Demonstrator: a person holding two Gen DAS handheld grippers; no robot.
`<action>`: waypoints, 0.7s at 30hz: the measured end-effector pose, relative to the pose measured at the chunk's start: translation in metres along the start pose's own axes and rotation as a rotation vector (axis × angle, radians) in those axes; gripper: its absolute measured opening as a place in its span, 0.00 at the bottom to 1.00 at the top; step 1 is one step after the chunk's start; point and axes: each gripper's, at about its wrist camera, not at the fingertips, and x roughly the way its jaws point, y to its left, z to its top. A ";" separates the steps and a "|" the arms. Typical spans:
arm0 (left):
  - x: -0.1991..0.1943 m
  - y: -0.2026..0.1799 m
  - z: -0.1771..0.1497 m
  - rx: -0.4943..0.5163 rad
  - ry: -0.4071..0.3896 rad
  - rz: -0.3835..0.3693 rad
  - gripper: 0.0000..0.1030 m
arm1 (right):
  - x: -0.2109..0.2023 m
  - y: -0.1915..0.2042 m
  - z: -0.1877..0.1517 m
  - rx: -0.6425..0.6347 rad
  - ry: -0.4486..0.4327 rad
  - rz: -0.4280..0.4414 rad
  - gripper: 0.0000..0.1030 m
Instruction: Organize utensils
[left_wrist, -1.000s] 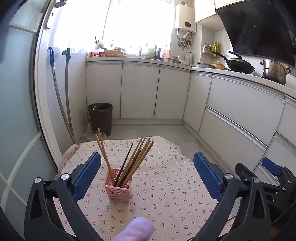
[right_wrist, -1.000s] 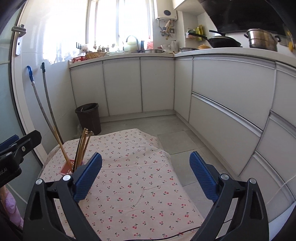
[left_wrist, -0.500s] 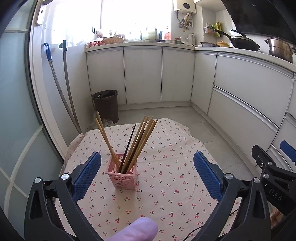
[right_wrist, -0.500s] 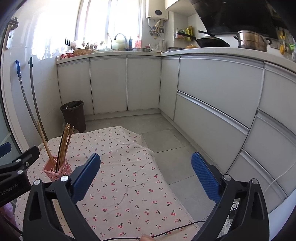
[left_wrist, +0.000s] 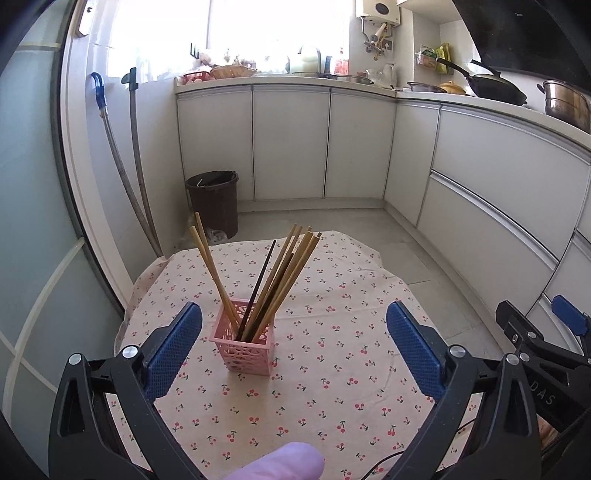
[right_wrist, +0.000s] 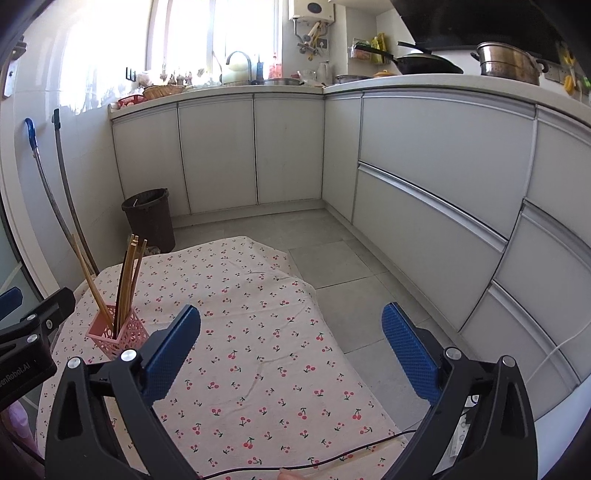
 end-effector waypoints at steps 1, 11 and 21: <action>0.000 0.000 0.000 -0.002 0.003 -0.002 0.93 | 0.000 0.000 0.000 0.000 0.003 0.002 0.93; 0.002 -0.001 0.001 0.003 0.012 -0.003 0.93 | 0.003 0.000 0.000 0.006 0.016 0.013 0.93; 0.004 -0.001 0.000 0.008 0.017 -0.006 0.93 | 0.003 -0.001 0.000 0.005 0.017 0.011 0.93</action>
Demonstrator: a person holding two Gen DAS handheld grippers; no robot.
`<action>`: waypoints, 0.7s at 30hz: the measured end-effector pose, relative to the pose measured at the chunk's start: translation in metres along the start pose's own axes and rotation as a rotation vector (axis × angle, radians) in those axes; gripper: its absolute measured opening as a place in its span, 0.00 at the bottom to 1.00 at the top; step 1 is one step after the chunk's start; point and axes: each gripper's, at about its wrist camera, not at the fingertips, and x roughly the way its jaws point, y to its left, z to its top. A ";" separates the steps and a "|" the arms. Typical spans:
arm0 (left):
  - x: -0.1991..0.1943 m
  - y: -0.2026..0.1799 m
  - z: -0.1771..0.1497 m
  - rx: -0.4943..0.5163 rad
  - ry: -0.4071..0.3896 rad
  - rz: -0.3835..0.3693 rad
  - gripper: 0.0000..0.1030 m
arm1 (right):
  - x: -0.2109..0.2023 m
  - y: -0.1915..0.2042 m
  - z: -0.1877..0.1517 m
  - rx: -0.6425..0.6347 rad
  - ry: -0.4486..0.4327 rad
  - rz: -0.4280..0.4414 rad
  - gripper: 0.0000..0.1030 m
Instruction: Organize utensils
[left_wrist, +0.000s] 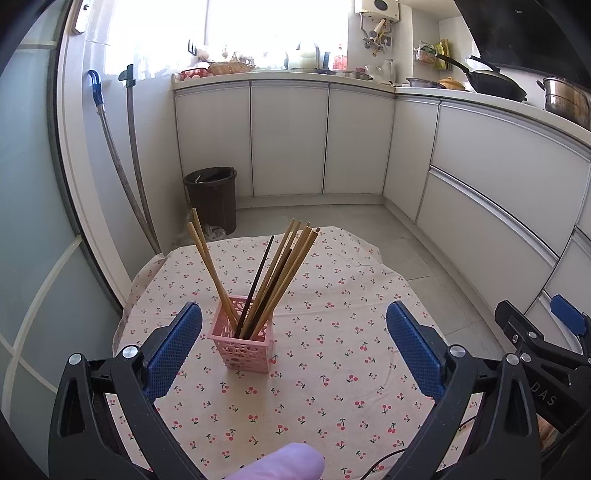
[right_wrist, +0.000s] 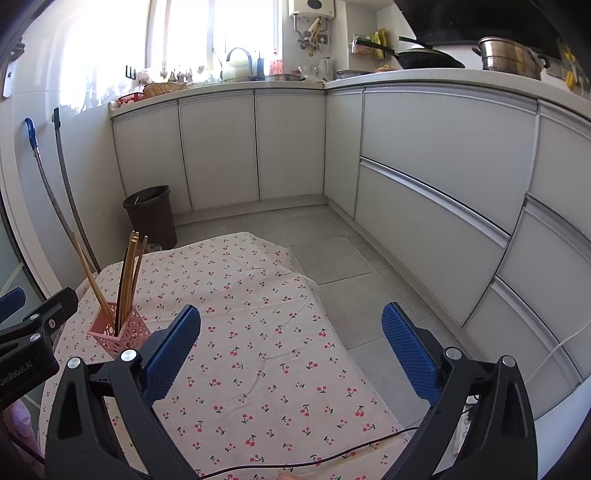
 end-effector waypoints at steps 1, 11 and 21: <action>0.000 0.000 0.000 0.001 0.001 0.000 0.93 | 0.000 0.000 0.000 0.000 -0.001 0.000 0.93; 0.002 0.000 0.000 -0.002 0.004 0.005 0.93 | 0.000 0.001 -0.001 -0.001 0.003 0.000 0.93; 0.004 0.003 -0.002 -0.006 0.012 0.008 0.93 | 0.002 0.001 -0.003 0.002 0.012 0.002 0.93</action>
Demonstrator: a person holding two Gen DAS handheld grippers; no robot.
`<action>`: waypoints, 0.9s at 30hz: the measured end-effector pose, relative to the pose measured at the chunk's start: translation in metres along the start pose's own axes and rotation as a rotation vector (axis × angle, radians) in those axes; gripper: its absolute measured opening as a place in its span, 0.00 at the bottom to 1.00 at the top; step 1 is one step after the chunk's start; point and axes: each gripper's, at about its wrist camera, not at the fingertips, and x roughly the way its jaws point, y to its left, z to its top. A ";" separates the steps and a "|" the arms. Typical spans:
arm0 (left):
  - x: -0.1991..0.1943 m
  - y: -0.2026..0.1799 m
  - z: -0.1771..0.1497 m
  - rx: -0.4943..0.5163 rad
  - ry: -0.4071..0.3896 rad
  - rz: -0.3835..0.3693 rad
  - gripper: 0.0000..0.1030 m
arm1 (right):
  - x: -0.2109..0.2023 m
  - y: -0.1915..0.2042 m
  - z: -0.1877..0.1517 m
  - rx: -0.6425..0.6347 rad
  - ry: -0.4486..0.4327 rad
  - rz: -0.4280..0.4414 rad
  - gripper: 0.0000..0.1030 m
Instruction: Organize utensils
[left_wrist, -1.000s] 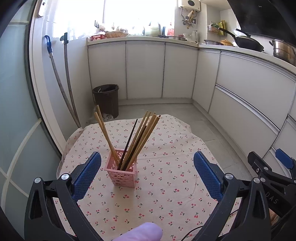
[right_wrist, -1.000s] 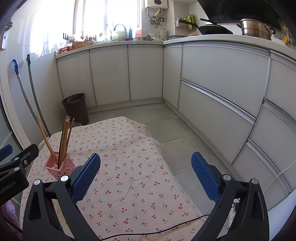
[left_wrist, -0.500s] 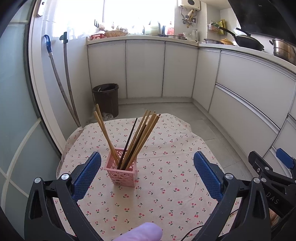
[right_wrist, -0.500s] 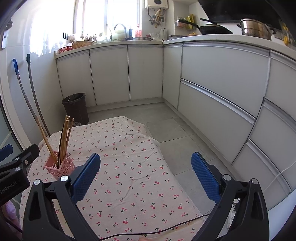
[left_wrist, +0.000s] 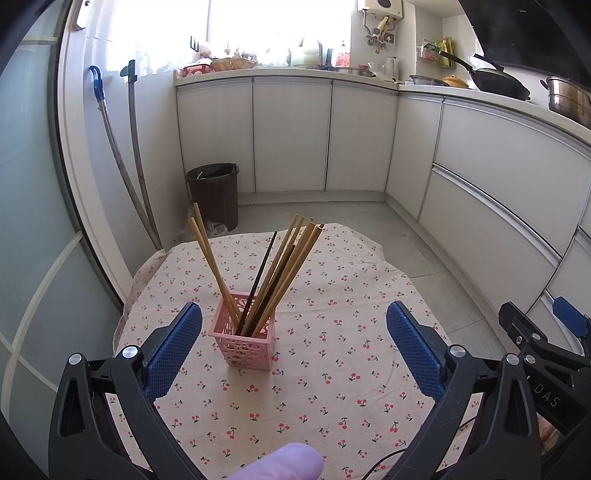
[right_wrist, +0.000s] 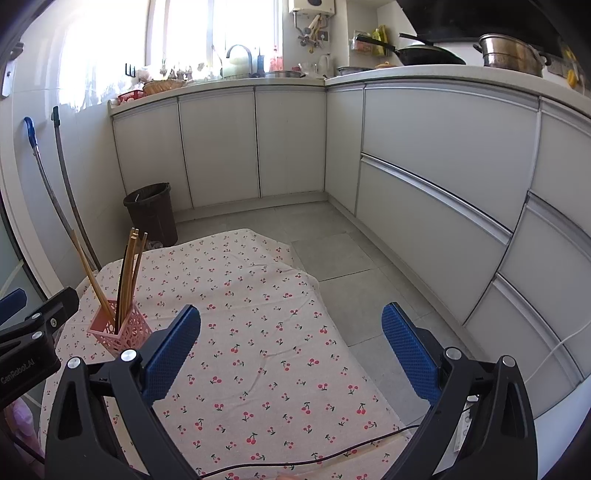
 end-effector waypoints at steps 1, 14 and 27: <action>0.000 0.000 0.000 0.001 0.001 0.001 0.93 | 0.000 0.000 0.000 0.000 0.001 0.001 0.93; 0.002 0.000 -0.001 -0.003 0.006 0.004 0.93 | 0.002 0.000 -0.001 0.001 0.010 0.003 0.93; 0.004 -0.001 -0.002 -0.004 0.010 0.007 0.93 | 0.002 0.001 -0.001 0.002 0.018 0.007 0.93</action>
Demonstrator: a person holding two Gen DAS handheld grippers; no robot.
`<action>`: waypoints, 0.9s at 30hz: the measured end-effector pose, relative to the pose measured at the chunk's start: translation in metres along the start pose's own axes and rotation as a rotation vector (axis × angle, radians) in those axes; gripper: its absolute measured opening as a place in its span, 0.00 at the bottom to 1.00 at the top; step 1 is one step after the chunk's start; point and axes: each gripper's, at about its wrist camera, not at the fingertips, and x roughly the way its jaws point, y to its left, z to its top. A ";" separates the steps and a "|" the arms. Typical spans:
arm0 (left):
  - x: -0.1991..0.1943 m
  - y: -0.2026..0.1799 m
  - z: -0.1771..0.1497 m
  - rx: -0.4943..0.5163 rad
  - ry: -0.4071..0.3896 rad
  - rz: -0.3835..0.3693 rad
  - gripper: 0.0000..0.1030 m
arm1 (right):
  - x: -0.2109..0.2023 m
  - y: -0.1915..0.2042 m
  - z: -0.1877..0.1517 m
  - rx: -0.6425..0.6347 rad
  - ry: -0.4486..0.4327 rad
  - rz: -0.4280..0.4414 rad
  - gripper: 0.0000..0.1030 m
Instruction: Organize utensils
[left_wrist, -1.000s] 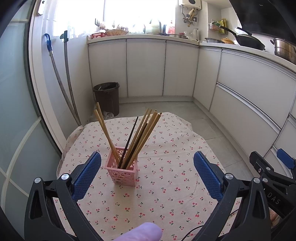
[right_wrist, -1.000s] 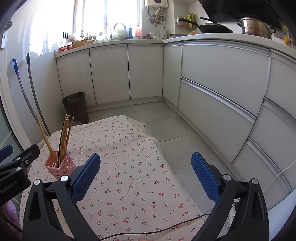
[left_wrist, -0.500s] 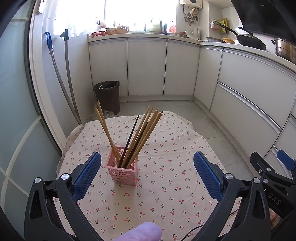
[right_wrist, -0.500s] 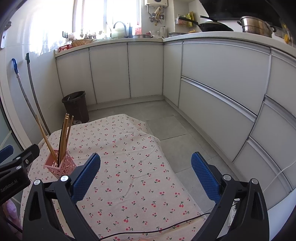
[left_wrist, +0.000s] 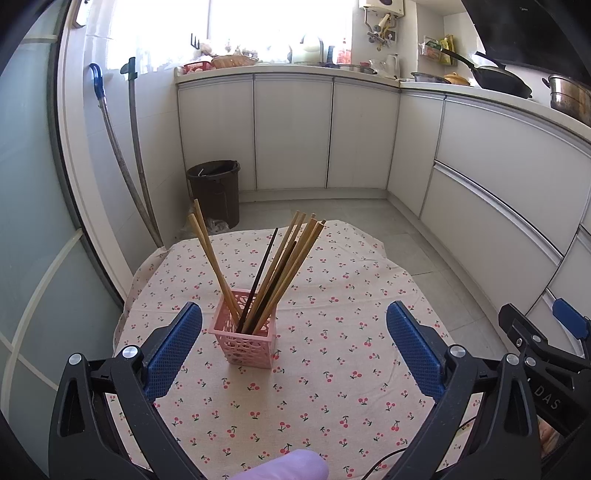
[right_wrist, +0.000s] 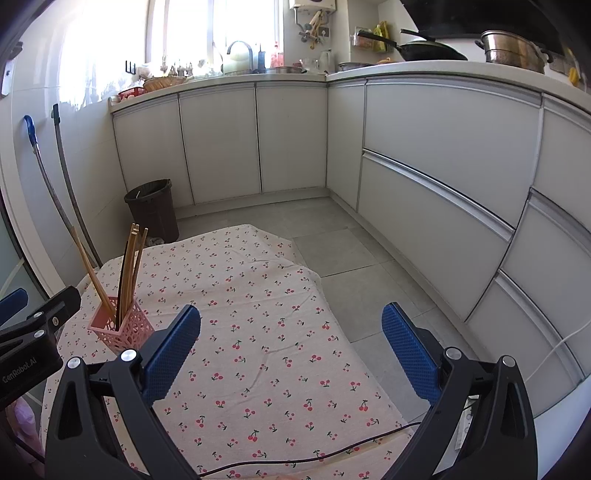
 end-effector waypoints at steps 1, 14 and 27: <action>0.000 0.001 0.000 -0.001 0.000 0.003 0.93 | 0.000 0.000 0.000 -0.001 0.001 0.000 0.93; 0.001 -0.005 -0.002 0.043 -0.002 0.008 0.93 | 0.003 -0.001 -0.001 -0.002 0.013 0.003 0.93; 0.000 -0.012 -0.004 0.056 0.000 -0.018 0.89 | 0.003 -0.001 -0.001 0.002 0.014 0.002 0.93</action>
